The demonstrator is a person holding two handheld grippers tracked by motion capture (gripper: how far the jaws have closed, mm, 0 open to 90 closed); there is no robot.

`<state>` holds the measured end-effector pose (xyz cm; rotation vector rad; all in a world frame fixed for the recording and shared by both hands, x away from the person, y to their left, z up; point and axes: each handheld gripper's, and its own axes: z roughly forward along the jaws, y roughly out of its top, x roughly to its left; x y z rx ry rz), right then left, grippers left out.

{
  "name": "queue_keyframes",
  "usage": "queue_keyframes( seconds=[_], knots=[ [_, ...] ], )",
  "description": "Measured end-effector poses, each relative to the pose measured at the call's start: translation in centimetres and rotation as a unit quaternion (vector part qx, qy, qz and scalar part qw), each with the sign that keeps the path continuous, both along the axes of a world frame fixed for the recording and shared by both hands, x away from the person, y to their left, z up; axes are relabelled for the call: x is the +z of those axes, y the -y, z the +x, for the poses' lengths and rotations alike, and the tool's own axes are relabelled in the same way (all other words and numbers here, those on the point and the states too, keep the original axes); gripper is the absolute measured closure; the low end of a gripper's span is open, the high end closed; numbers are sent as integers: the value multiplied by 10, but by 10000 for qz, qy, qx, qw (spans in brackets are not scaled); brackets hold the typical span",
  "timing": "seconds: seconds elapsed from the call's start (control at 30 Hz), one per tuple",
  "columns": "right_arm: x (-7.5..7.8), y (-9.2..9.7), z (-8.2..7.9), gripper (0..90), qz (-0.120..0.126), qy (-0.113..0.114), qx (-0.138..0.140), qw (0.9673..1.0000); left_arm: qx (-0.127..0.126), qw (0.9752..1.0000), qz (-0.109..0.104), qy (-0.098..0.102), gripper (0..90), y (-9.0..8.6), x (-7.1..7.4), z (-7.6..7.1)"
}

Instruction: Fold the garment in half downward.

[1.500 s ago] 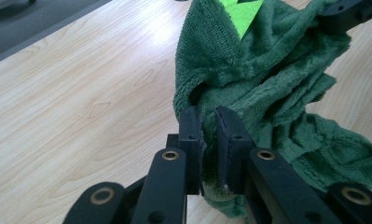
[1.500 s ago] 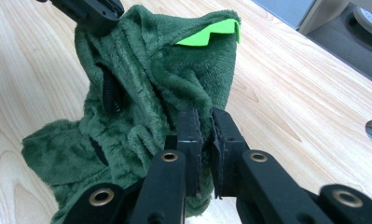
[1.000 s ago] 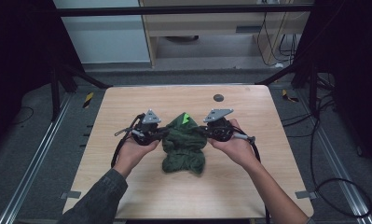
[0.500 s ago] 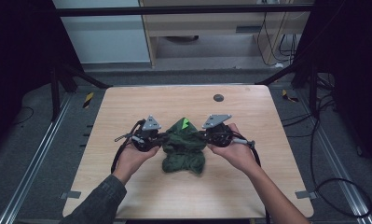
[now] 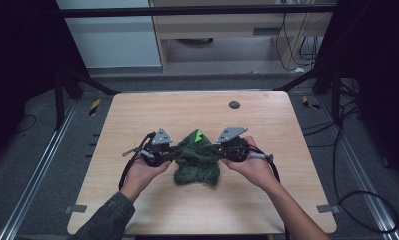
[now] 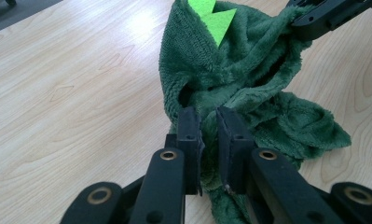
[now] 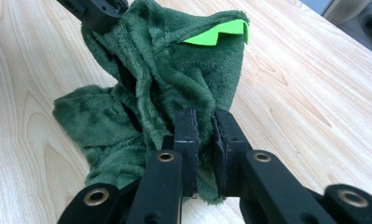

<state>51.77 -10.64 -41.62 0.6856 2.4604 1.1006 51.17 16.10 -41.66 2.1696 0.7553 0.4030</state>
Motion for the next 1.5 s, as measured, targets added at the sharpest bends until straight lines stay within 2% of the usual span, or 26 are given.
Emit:
queue_keyframes(
  seconds=[0.93, 1.5],
  knots=[
    [-19, 1, -18, 796, 29, -141, 98, 9998, -68, 9999, -22, -149, 790, -3, -22, -17],
    [-21, 0, -29, 780, 70, -120, 150, 9998, -55, 9999, -48, -105, 785, -6, -28, -25]
  ],
)
